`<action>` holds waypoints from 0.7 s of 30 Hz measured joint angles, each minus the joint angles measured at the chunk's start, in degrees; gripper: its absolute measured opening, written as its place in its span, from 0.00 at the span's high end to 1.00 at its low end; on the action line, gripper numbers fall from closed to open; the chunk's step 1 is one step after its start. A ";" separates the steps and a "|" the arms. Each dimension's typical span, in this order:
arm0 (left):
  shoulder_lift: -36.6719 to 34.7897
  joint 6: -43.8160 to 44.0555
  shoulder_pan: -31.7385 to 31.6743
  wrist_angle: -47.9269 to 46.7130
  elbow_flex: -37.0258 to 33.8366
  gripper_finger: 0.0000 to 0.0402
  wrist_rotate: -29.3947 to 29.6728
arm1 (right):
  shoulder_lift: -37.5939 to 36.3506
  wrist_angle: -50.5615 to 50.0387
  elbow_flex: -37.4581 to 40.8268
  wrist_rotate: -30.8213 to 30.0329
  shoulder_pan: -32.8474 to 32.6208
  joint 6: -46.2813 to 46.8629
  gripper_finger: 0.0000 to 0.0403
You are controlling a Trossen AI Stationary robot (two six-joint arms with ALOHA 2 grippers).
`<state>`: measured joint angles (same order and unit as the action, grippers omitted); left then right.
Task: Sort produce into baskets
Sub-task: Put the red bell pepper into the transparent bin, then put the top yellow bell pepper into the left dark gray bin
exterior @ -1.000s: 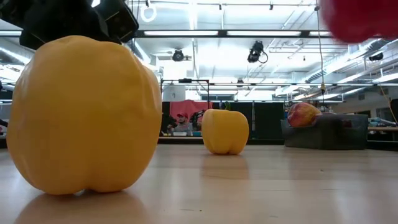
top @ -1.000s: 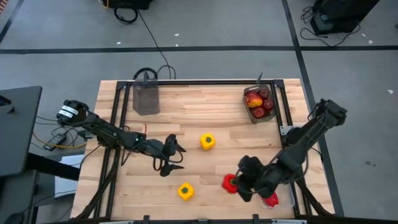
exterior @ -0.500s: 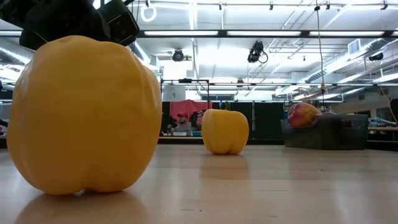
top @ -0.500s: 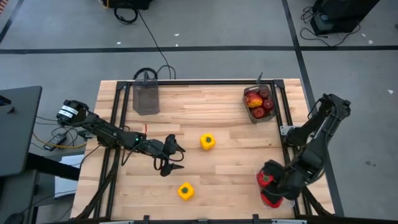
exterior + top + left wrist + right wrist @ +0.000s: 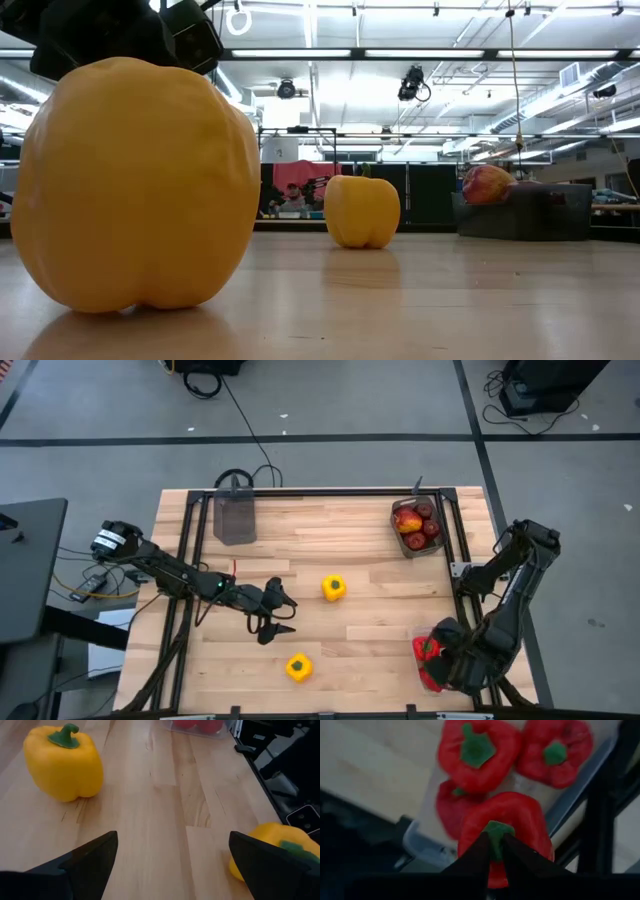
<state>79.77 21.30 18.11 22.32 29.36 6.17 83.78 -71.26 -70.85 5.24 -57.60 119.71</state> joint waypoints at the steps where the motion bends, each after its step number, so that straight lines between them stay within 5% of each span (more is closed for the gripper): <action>1: 0.00 0.22 0.00 0.04 0.00 0.04 -0.01 | 0.53 -0.97 0.00 0.00 0.00 -0.17 0.83; 11: 0.02 -7.20 0.02 2.31 0.00 0.04 2.79 | 1.88 -4.75 -0.18 -0.67 1.27 0.92 0.64; 16: 1.38 -12.56 -0.43 7.89 -0.02 0.03 2.93 | 1.66 -8.20 -5.64 -21.78 1.91 2.03 0.60; 21: 4.11 -15.42 -1.75 16.51 0.00 0.03 5.11 | 2.07 -6.32 -10.33 -45.39 3.60 -7.30 0.60</action>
<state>83.88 5.88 16.36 38.82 29.36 11.28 85.86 -77.58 -81.18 -40.14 -54.00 112.41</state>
